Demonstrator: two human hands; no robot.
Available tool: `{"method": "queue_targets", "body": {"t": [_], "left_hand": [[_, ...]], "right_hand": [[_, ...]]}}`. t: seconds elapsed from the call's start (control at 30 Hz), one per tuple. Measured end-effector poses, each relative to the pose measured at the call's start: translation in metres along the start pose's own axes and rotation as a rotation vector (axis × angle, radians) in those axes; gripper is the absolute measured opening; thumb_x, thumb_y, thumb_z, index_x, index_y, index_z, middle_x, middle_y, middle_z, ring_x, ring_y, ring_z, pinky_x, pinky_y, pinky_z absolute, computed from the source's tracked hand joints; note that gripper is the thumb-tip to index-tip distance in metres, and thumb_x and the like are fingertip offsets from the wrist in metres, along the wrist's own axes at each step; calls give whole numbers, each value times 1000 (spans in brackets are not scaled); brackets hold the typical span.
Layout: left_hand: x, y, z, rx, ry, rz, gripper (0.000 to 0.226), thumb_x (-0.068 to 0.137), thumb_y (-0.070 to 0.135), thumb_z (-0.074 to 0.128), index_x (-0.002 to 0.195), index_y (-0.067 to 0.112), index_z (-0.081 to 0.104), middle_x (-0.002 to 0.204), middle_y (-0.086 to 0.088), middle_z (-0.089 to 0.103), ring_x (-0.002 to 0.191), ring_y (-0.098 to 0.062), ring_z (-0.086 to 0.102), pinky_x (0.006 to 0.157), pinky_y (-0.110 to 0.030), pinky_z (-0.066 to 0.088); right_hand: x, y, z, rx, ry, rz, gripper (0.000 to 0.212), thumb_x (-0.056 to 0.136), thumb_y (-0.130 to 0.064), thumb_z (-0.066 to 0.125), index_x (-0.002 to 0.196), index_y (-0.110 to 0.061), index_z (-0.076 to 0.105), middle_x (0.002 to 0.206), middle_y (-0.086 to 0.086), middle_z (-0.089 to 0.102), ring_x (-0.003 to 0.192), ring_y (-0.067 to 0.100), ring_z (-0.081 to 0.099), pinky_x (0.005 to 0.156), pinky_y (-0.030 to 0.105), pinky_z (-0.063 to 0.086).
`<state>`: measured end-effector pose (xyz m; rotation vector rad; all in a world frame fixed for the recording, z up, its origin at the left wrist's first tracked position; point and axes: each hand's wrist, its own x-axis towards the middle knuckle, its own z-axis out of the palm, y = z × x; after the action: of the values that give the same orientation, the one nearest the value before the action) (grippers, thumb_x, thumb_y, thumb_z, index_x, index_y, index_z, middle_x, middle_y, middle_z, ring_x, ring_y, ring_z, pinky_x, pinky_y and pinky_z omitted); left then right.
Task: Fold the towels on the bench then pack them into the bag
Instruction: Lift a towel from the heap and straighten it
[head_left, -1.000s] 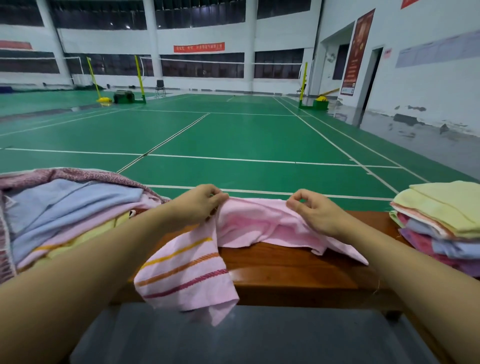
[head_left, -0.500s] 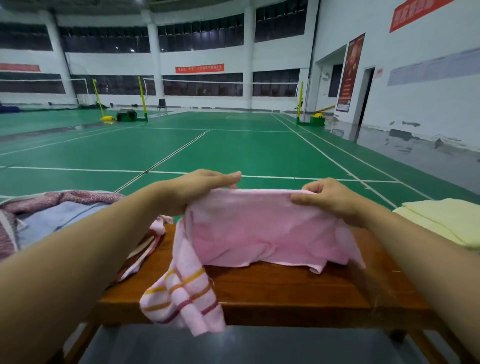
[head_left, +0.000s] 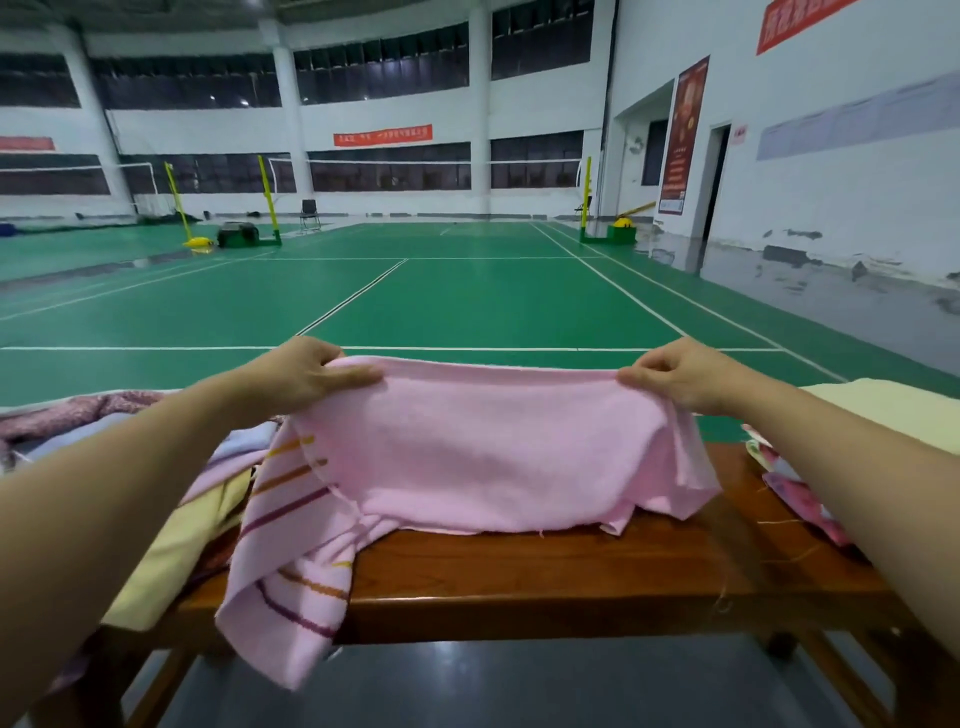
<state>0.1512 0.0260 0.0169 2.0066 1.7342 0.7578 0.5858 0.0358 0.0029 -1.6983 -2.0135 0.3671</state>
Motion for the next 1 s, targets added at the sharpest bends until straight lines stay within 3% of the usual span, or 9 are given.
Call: {"method": "queue_targets", "body": {"t": [0.13,0.27,0.33,0.43,0.53,0.6,0.73,0.9,1.0], "left_hand": [[8,6,6,142,-47,15,60,67,73,67,79,14,67,71,-3,65,64,-19,53,60,-30,38],[9,4,6,117,-66,28,55,69,70,67,75,15,71,73,-10,69,66,-19,57,66,-31,45],[5,5,6,47,-83,19,55,74,66,69,77,11,73,74,-14,68,64,-19,56,64,-33,46],[1,12,0,-24,-169,-82,53,81,59,69,82,6,71,66,-7,53,60,-17,41,51,-25,32],[5,25,-8,-197,-217,-247,46,91,42,68,101,-2,69,86,-7,64,75,-21,53,44,-23,45],[8,35,-12,-415,-121,-339,53,96,34,66,115,-15,54,100,-18,54,80,-33,60,54,-39,62],[17,51,-3,-226,171,-337,50,103,44,53,104,-6,49,93,-17,44,65,-31,49,72,-50,57],[17,50,10,134,423,-223,67,104,56,38,128,-6,47,129,-31,52,115,-45,50,97,-51,42],[9,49,13,226,529,-145,65,102,57,39,123,-3,46,126,-28,49,113,-40,44,97,-52,36]], "right_hand": [[12,1,2,-266,-66,87,38,104,-41,51,75,-20,61,74,2,59,71,27,54,61,34,42],[6,-2,7,357,4,342,28,105,-15,53,118,9,60,103,17,67,69,20,61,50,23,55],[5,-11,9,717,113,426,29,105,0,46,132,11,49,149,17,49,87,27,67,54,28,61],[12,-14,11,960,267,470,33,106,0,41,138,10,44,160,12,34,93,33,70,69,34,64],[21,-10,14,516,428,394,34,108,-20,40,117,4,61,118,23,66,90,37,64,81,46,55],[19,-10,15,180,510,257,40,111,-33,31,98,-8,58,92,13,61,89,35,56,74,39,42],[15,-12,11,28,604,135,41,110,-46,25,95,-20,54,90,8,60,98,36,54,72,43,40],[-2,-19,4,-138,692,118,60,101,-65,29,90,-9,50,87,13,54,99,33,48,74,40,30],[-12,-22,-1,-194,702,153,79,88,-82,36,100,-6,53,92,10,49,100,30,44,72,39,31]]}}
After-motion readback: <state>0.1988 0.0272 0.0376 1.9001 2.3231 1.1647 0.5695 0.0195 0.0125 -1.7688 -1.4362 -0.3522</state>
